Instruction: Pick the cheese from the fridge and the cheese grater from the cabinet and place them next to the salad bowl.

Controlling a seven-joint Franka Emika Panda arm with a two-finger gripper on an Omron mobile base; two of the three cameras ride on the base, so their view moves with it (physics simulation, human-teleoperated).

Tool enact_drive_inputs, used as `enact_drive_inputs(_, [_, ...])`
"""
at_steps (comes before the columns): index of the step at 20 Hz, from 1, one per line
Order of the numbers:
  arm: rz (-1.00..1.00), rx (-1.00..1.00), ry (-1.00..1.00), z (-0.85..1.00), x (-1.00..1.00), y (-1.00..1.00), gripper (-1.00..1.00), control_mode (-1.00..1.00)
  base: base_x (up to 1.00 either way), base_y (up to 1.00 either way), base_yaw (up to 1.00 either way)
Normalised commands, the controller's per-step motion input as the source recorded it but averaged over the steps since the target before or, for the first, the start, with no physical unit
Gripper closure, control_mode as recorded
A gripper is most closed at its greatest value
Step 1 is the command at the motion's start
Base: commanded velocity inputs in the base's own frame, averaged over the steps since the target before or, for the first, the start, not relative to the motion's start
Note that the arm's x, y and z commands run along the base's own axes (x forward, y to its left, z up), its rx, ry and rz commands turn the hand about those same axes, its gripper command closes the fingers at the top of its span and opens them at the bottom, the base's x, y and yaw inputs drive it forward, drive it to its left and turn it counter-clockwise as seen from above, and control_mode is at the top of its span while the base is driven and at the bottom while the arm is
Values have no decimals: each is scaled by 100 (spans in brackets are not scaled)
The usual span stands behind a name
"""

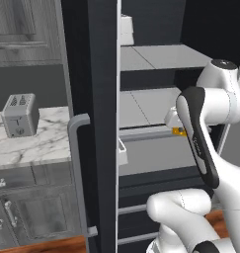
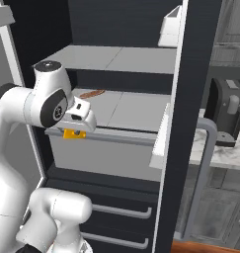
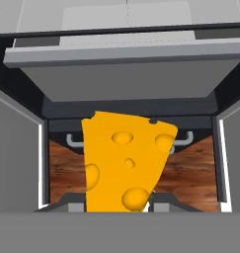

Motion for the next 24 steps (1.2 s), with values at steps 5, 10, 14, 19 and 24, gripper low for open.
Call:
enact_drive_inputs(5, [0,0,0,0,0,0,100,100,0,0,0])
enact_drive_inputs(10, [0,0,0,0,0,0,100,100,-3,0,0])
enact_drive_inputs(14, [0,0,0,0,0,0,100,100,-71,-7,-1])
enact_drive_inputs(19, [0,0,0,0,0,0,100,100,-87,-6,0])
enact_drive_inputs(24, [0,0,0,0,0,0,100,100,-79,-7,0])
